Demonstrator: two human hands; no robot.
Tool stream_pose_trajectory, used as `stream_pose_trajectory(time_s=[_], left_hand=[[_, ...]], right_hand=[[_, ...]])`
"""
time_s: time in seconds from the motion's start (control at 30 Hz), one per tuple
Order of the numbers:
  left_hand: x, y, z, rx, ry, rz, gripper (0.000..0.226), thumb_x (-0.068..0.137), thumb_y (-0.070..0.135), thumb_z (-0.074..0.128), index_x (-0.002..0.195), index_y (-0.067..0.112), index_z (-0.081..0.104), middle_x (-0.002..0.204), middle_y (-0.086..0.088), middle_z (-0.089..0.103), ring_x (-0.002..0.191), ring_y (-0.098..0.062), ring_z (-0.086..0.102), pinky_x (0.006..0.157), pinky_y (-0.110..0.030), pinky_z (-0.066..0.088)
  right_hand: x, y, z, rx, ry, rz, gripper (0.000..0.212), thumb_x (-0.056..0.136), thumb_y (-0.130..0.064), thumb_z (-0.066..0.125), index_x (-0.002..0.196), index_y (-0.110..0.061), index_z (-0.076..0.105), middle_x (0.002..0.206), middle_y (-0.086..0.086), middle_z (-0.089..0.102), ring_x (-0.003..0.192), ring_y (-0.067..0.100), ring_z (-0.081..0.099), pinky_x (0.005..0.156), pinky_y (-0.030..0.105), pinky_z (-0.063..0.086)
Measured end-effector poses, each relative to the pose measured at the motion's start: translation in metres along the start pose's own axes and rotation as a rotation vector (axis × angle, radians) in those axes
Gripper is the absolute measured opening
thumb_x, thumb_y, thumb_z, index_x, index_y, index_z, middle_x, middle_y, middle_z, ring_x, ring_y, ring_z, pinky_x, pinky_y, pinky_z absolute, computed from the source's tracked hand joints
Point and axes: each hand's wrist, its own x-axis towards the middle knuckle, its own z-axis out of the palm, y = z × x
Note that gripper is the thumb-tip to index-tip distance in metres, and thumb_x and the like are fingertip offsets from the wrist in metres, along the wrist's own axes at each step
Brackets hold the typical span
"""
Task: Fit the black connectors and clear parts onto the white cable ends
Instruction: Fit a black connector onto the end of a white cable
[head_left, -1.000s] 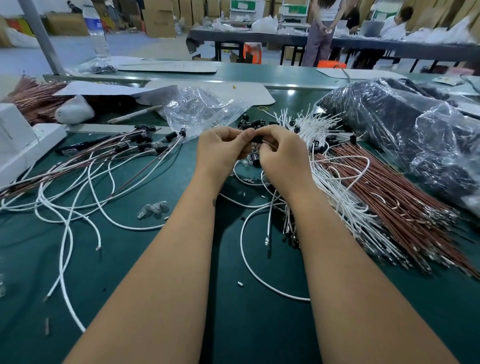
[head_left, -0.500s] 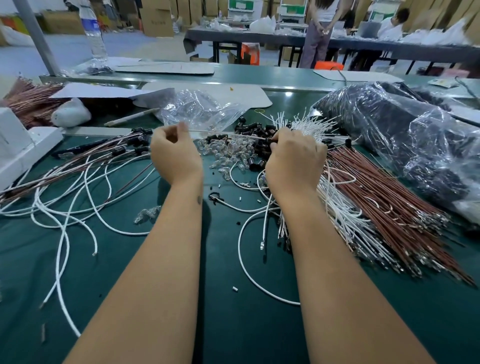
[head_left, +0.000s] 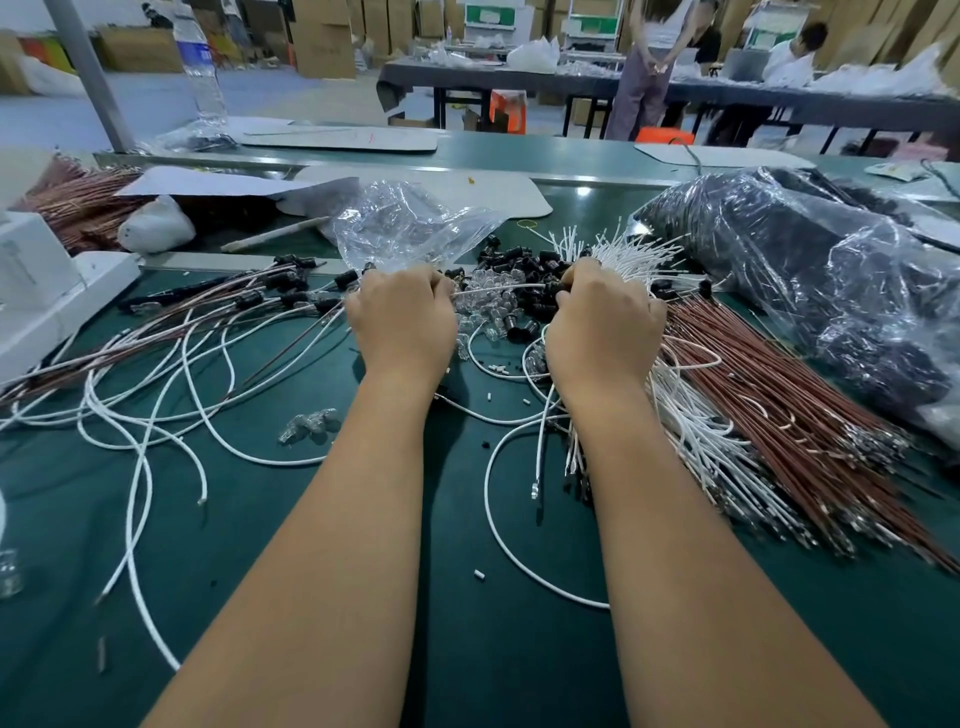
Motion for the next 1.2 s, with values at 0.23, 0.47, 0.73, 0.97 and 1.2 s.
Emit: stream_pose_trajectory(time_s=[0.23,0.47,0.73,0.97,1.2], left_hand=[[-0.006,0.016,0.004,-0.198,-0.101,0.356,0.017,0.092,0.023,0.059,0.102,0.019,0.073,0.099,0.000,0.072,0.099,-0.025,0.057,0.091,-0.040,0.041],[0.000,-0.004,-0.001,0.011,0.075,0.009,0.020,0.096,0.029,0.054,0.097,0.022,0.073,0.086,0.000,0.069,0.097,-0.023,0.049,0.077,-0.032,0.021],[-0.007,0.007,0.001,-0.061,0.045,0.215,0.033,0.091,0.011,0.050,0.120,0.021,0.063,0.110,-0.001,0.068,0.104,-0.021,0.049,0.085,-0.033,0.031],[-0.013,0.005,0.003,-0.071,-0.090,0.223,0.023,0.097,0.013,0.047,0.104,0.013,0.069,0.099,-0.009,0.069,0.094,-0.030,0.055,0.082,-0.039,0.039],[-0.014,0.007,-0.002,-0.212,-0.130,0.181,0.017,0.093,0.013,0.055,0.102,0.009,0.069,0.098,-0.007,0.069,0.093,-0.027,0.058,0.084,-0.037,0.045]], right_hand=[[-0.001,-0.009,0.001,0.188,-0.095,-0.206,0.015,0.096,-0.009,0.051,0.108,-0.015,0.060,0.098,0.002,0.065,0.088,0.020,0.055,0.079,0.032,0.039],[-0.003,-0.001,-0.001,0.013,-0.120,-0.098,0.011,0.094,-0.006,0.051,0.103,-0.011,0.053,0.086,0.005,0.062,0.077,0.023,0.052,0.065,0.033,0.035],[-0.005,-0.007,-0.003,0.133,-0.163,-0.145,0.015,0.099,-0.007,0.045,0.107,-0.016,0.054,0.085,0.002,0.064,0.073,0.020,0.059,0.061,0.034,0.050],[-0.008,-0.008,-0.003,0.170,-0.230,-0.198,0.010,0.100,-0.013,0.045,0.106,-0.014,0.053,0.084,0.001,0.059,0.076,0.022,0.055,0.059,0.034,0.041],[-0.007,-0.006,-0.004,0.292,-0.324,-0.196,0.011,0.101,-0.015,0.044,0.103,-0.012,0.054,0.082,0.004,0.061,0.072,0.021,0.053,0.055,0.031,0.033]])
